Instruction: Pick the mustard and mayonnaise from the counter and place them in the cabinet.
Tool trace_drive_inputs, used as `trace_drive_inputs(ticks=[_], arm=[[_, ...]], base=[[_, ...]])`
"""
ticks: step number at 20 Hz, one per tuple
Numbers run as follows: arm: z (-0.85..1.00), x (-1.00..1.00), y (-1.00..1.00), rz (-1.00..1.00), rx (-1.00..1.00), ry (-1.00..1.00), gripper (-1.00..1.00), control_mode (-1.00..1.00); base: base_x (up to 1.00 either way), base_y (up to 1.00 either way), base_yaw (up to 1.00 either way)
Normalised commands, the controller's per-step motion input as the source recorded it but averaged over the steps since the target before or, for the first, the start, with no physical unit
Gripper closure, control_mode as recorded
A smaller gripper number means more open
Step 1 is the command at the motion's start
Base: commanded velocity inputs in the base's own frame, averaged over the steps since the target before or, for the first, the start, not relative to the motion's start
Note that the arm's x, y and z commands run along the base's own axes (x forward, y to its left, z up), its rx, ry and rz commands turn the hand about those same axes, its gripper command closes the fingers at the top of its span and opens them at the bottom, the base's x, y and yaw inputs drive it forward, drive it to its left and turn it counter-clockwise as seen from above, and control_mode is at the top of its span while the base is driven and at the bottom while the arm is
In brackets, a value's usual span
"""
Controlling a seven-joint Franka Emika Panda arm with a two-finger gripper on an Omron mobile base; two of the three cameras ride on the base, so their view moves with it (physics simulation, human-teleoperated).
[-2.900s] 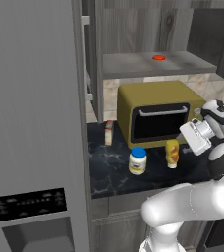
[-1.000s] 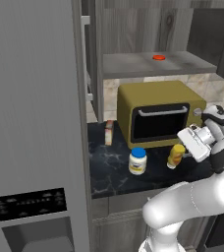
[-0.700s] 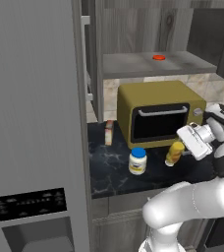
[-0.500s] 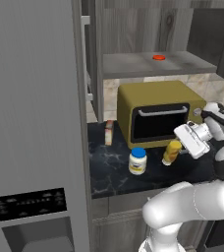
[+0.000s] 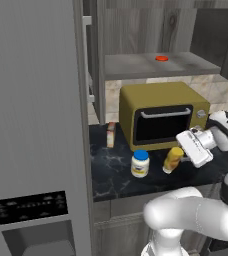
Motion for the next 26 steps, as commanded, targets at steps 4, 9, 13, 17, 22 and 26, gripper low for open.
trace_drive_inputs(ticks=[4, 9, 13, 17, 22, 26], arm=[[0.17, -0.61, 0.0, -0.32, -0.05, -0.13, 1.0, -1.0], [0.05, -0.37, 0.01, -0.38, -0.09, -0.08, 1.0, -1.0], [0.06, -0.16, 0.11, -0.36, -0.08, -0.04, 1.0, -1.0], [0.37, -0.02, 0.05, -0.32, -0.03, -0.02, 1.0, -1.0], [0.63, 0.0, 0.01, -0.24, 0.0, -0.01, 1.0, -1.0], [0.57, 0.0, 0.0, -0.17, 0.0, 0.0, 1.0, -1.0]], base=[[0.0, 0.0, 0.0], [0.0, 0.0, 0.0], [0.0, 0.0, 0.0], [0.0, 0.0, 0.0], [0.0, 0.0, 0.0], [0.0, 0.0, 0.0]])
